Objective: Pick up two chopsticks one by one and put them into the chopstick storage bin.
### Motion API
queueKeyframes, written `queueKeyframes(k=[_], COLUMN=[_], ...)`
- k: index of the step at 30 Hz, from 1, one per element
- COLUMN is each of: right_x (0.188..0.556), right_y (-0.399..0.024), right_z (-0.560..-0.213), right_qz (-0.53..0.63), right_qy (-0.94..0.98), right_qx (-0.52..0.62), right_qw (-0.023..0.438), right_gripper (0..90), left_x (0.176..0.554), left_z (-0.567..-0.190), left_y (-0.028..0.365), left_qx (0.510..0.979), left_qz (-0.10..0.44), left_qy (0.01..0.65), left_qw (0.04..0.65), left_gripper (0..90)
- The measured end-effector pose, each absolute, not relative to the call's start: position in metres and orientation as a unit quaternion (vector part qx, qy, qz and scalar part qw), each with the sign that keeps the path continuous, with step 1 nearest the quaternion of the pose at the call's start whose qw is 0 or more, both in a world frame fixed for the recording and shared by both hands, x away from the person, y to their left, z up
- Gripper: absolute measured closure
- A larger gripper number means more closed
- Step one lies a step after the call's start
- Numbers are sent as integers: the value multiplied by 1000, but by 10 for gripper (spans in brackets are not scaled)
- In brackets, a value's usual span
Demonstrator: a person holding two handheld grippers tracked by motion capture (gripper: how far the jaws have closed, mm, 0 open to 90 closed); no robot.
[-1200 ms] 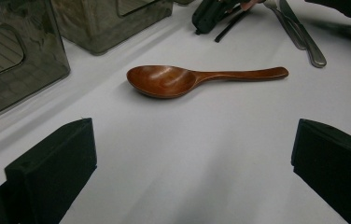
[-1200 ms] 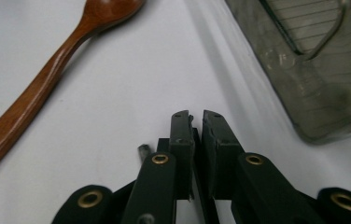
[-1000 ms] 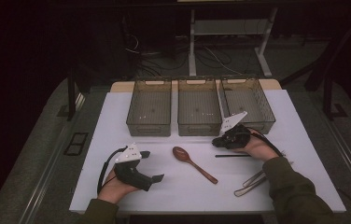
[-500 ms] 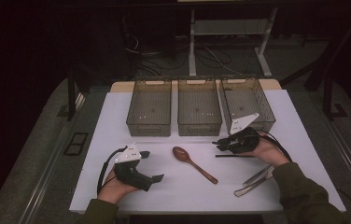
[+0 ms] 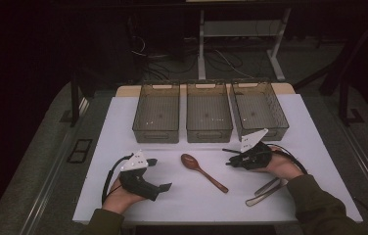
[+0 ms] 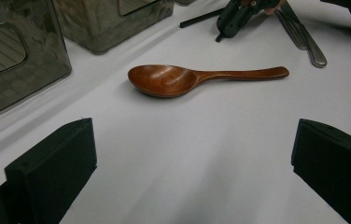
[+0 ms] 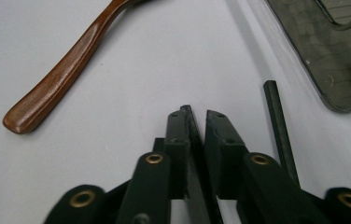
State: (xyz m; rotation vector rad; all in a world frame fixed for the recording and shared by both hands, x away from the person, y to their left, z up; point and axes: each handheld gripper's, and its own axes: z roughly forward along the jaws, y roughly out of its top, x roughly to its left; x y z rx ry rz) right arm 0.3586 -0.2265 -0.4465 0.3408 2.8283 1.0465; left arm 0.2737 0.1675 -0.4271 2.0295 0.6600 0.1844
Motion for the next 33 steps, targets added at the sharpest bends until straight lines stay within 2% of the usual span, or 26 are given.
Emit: queueKeyframes(k=[9, 19, 29, 33], right_x=[368, 380, 383, 383], right_y=[-220, -183, -157, -158], right_z=[-444, -444, -442, -444], right_qz=[357, 342, 355, 358], right_qy=[925, 920, 912, 910], right_qx=[120, 180, 195, 202], right_qw=[60, 71, 63, 57], right_gripper=[830, 832, 837, 811], left_x=[274, 274, 274, 274], left_z=[-427, -427, -427, -427], left_y=[167, 167, 168, 169], left_qx=[832, 832, 831, 832], left_qz=[75, 75, 75, 75], left_qy=[270, 270, 269, 269], left_qw=[478, 480, 480, 480], left_gripper=[0, 0, 0, 0])
